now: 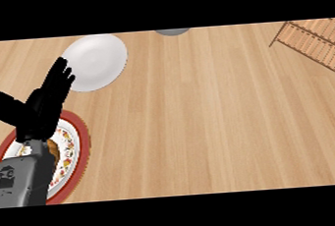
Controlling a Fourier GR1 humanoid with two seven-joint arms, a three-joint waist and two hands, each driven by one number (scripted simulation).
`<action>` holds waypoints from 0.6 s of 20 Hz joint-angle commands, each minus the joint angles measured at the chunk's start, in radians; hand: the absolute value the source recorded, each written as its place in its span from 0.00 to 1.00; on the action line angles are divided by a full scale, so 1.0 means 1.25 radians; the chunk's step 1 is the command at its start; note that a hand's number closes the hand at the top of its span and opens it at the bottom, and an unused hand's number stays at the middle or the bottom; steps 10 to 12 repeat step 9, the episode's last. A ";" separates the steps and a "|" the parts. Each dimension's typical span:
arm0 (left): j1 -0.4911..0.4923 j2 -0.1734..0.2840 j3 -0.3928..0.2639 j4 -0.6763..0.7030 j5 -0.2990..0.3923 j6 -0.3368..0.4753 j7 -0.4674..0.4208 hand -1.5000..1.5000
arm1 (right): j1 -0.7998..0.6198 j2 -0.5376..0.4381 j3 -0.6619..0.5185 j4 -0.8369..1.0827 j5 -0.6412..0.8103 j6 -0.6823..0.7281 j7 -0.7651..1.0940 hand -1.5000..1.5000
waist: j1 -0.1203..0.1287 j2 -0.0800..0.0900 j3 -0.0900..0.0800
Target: Pick the squash from the placemat and place it in the tiered shelf
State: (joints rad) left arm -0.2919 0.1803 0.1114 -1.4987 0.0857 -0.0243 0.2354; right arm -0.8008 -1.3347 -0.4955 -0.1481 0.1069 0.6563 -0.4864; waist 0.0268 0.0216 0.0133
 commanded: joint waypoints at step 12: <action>0.029 0.010 0.021 0.006 -0.003 0.006 -0.021 0.50 | 0.088 -0.030 -0.011 -0.078 -0.027 0.164 -0.161 0.00 | -0.029 -0.008 0.003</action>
